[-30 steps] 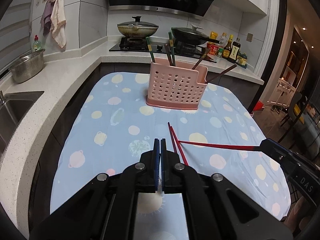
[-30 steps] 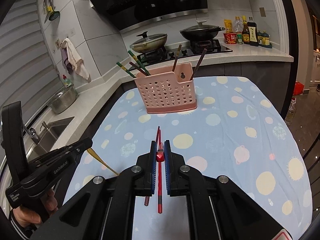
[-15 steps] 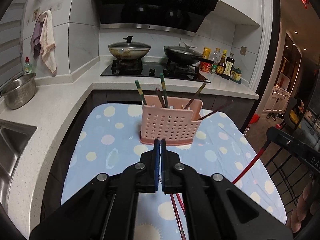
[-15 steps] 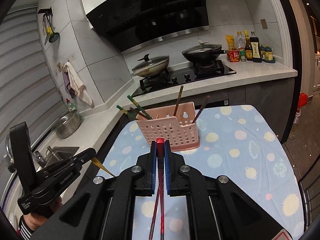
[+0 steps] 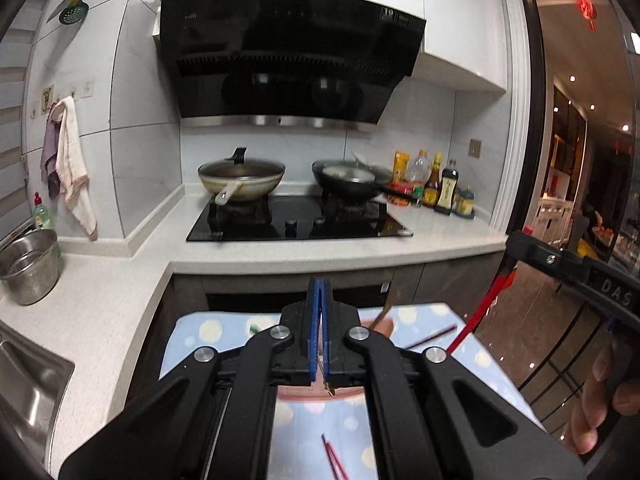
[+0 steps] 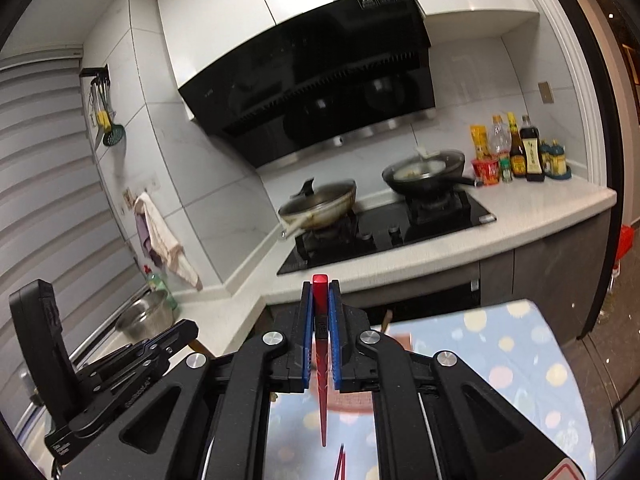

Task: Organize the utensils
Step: 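Lift and carry the red chopstick and gold spoon up to the pink holder, then lower the red chopstick into the holder and open the right tool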

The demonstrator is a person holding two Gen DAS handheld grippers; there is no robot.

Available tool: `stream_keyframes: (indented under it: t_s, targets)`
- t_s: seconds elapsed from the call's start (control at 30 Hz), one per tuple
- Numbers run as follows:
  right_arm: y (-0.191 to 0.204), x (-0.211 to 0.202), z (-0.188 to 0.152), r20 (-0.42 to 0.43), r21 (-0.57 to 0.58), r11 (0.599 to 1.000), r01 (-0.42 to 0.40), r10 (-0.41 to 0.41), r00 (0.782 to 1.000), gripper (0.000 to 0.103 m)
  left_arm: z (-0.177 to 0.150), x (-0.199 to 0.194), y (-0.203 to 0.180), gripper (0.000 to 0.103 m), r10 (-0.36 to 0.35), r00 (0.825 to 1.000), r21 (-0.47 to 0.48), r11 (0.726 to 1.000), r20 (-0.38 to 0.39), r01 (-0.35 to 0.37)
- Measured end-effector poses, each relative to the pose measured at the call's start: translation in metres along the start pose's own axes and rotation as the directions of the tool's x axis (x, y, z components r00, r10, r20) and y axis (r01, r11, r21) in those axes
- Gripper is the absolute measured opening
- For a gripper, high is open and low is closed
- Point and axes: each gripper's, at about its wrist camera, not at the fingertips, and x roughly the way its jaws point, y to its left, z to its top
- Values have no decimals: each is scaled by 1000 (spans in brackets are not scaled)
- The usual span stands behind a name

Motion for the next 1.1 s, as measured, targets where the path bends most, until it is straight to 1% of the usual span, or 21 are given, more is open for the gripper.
stream_keyframes:
  t_s: [0.17, 0.27, 0.4, 0.53, 0.7, 0.87, 0.97, 1.03, 1.1]
  targets:
    - [-2, 25, 33, 57, -4, 1000, 13, -13, 998, 7, 33, 22, 2, 0, -8, 999, -12, 1000, 39, 8]
    - [-4, 41, 44, 76, -11, 999, 33, -32, 997, 7, 43, 37, 0, 0, -15, 999, -17, 1000, 40, 16]
    - [-12, 67, 48, 69, -9, 999, 52, -51, 996, 7, 46, 61, -1, 0, -12, 1000, -18, 1000, 26, 13]
    - [-18, 87, 44, 47, -12, 998, 63, -63, 997, 7, 40, 64, 6, 0, -26, 999, -37, 999, 24, 26]
    - [-20, 104, 31, 13, -33, 998, 57, -57, 998, 7, 13, 63, 24, 1, -3, 1000, -53, 999, -16, 2]
    - [-18, 121, 10, -22, -79, 993, 85, -87, 996, 7, -28, 68, 55, 1, 46, 995, -77, 996, -93, -53]
    - [-20, 124, 6, -21, -54, 996, 72, -73, 997, 7, -56, 71, 77, 1, 70, 987, -103, 991, -147, -85]
    - [-20, 127, 6, -19, -49, 997, 65, -66, 998, 7, -77, 76, 89, 1, 94, 976, -99, 988, -194, -115]
    - [-19, 131, 3, -27, -56, 996, 65, -67, 997, 7, -97, 81, 99, 1, 103, 966, -105, 986, -239, -131]
